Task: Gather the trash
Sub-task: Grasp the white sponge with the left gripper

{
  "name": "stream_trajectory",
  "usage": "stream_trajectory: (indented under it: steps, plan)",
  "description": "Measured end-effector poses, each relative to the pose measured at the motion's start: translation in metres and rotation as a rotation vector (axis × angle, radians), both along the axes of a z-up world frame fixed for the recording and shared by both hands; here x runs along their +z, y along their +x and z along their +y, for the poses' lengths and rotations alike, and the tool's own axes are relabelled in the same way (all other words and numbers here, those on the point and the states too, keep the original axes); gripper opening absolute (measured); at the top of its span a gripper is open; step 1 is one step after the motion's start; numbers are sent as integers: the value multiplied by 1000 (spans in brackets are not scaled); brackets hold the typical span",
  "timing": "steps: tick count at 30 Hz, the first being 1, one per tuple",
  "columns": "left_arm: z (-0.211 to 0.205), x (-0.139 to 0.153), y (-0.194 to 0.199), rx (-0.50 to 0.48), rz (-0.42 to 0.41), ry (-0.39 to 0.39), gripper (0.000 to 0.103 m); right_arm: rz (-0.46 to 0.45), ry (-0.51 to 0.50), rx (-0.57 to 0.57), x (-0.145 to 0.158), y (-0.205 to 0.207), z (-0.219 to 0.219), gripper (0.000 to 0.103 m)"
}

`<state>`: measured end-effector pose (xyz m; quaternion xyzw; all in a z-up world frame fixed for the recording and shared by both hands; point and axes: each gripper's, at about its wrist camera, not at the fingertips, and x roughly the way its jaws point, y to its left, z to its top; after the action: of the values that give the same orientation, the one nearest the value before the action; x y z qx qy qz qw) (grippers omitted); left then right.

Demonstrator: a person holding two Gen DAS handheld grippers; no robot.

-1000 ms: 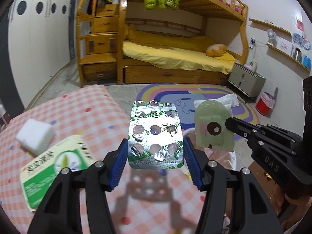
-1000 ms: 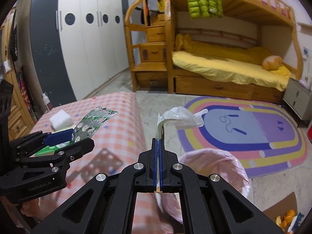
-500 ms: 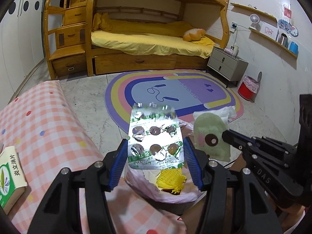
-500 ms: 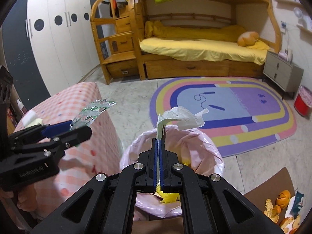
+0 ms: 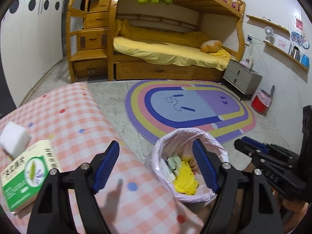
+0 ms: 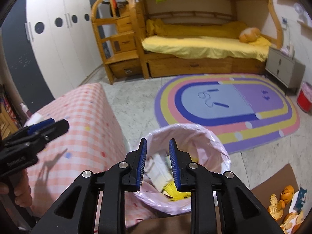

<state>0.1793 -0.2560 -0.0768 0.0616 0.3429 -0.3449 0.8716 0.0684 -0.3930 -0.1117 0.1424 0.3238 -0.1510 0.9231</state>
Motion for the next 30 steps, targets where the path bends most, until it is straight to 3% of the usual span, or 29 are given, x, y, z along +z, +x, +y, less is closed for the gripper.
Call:
stream_trajectory:
  steps: [8,13,22,30]
  plan:
    - [74,34,-1,117,-86,6,75,-55,-39,118,48,20,64,26]
    - [135,45,12,245,-108,24,75,-78,-38,216,67,43,111,26]
    - [240,43,43,473,-75,60,75,-54,-35,383,65,102,188,28]
    - [291,25,58,571,-1,105,78,-18,-23,465,49,146,218,28]
